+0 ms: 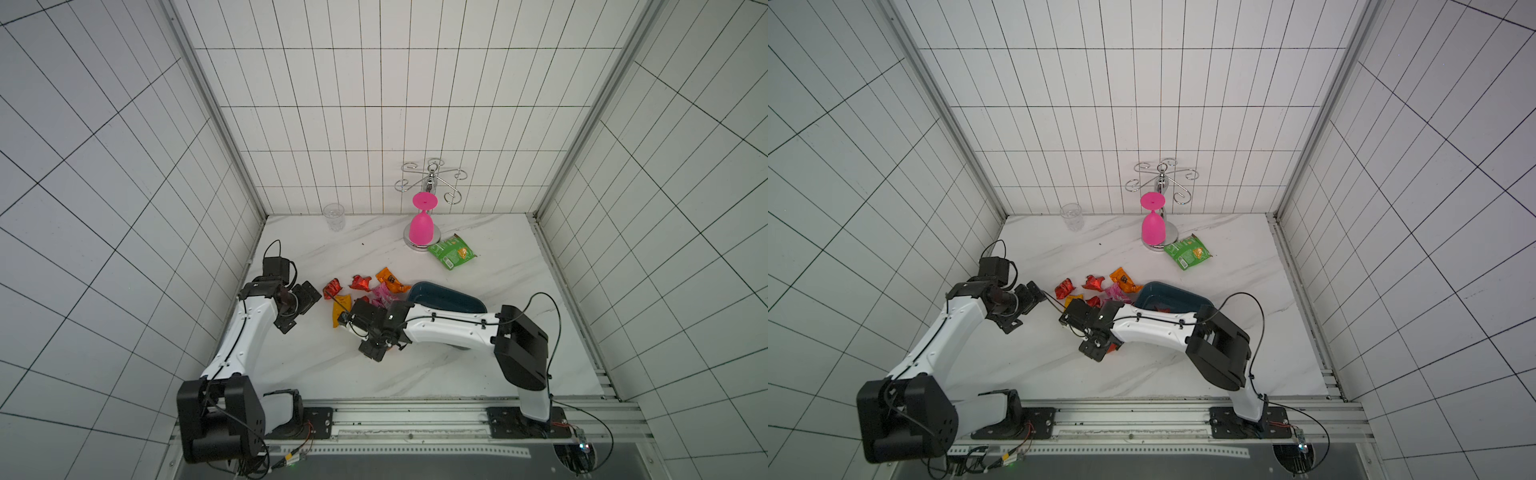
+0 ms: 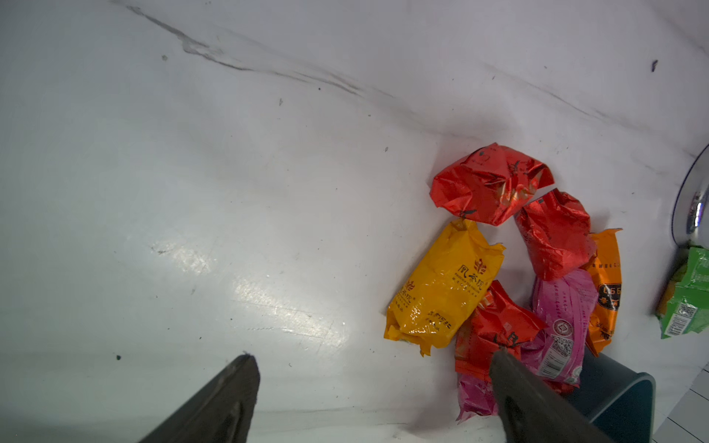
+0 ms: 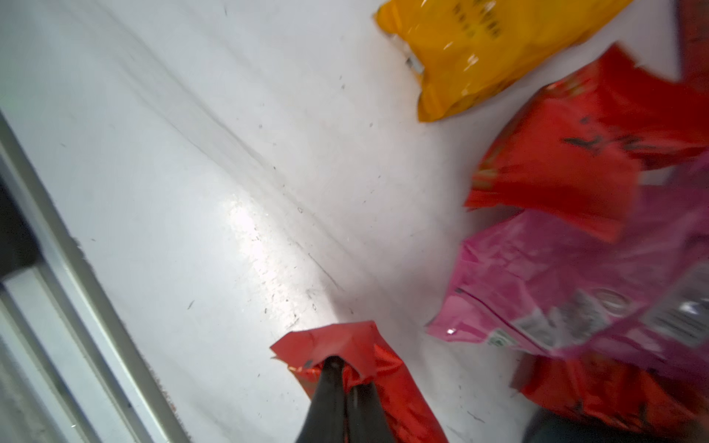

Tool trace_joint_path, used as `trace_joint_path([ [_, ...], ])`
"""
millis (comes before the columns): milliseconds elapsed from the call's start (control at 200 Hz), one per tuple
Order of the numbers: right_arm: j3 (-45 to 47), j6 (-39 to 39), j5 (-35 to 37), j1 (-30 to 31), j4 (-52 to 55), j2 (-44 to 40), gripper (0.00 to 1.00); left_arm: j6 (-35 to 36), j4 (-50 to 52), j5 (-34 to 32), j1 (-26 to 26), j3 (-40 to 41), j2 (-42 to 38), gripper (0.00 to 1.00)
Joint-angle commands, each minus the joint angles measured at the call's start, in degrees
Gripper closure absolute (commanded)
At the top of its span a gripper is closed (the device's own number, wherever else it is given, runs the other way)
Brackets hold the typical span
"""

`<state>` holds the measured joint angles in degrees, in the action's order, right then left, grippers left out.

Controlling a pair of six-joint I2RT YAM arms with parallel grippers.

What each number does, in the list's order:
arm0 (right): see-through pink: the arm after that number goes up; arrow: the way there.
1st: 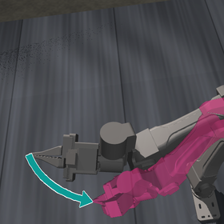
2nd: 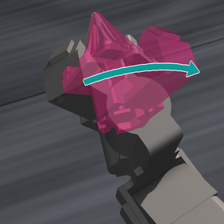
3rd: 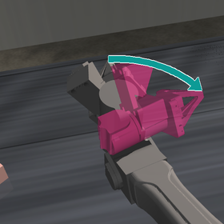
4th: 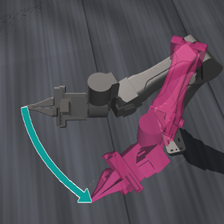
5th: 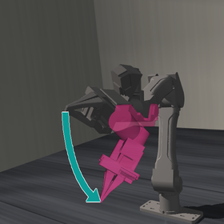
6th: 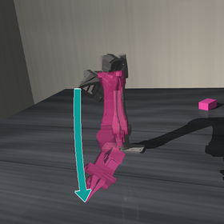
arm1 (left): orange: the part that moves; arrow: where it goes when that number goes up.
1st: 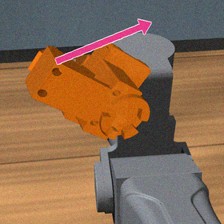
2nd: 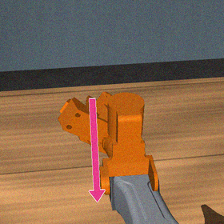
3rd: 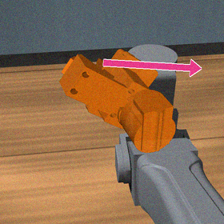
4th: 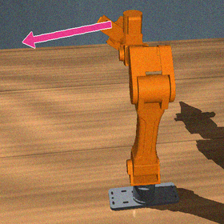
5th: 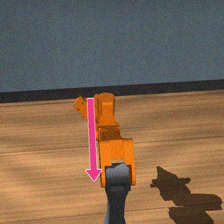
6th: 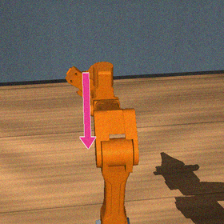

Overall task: Put the tea bags into the storage box
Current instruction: Pick up the tea bag from the center of the board, then place the tea bag in the storage box.

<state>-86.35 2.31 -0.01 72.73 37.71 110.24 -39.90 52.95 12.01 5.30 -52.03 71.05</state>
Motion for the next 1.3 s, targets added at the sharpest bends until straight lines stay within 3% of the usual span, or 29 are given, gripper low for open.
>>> trace_joint_path([
  [0, 0.7, 4.7, 0.0, -2.5, 0.1, -7.5, 1.00, 0.0, -3.3, 4.5, -0.4, -1.3, 1.2, 0.03],
  [135, 2.4, 8.4, 0.7, -6.3, 0.7, -12.5, 1.00, 1.7, -4.0, 4.5, -4.0, -3.5, 1.9, 0.06],
  [465, 13.3, 17.2, 3.2, -22.9, 2.4, -23.0, 1.00, 4.7, -1.1, -4.4, -18.7, -10.3, 6.0, 0.06],
  [615, 16.5, 16.7, 0.6, -26.5, 0.6, -22.3, 1.00, 5.6, 0.6, -7.4, -22.8, -11.6, 7.2, 0.06],
  [844, 12.2, 12.8, 1.2, -27.2, -1.4, -12.7, 1.00, 4.0, 1.5, -8.7, -23.6, -8.1, 6.9, 0.06],
  [994, 9.3, 12.0, 0.2, -27.4, -0.8, -9.6, 0.85, 3.8, 2.9, -11.3, -23.6, -5.9, 6.0, 0.05],
  [1139, 8.6, 12.3, 0.9, -27.4, -0.7, -13.5, 0.56, 4.2, 3.4, -12.9, -23.8, -4.5, 6.1, 0.03],
  [1294, 10.1, 13.0, 3.4, -27.4, 0.7, -20.7, 0.46, 5.7, 3.1, -16.5, -23.8, -4.8, 8.9, 0.04],
])
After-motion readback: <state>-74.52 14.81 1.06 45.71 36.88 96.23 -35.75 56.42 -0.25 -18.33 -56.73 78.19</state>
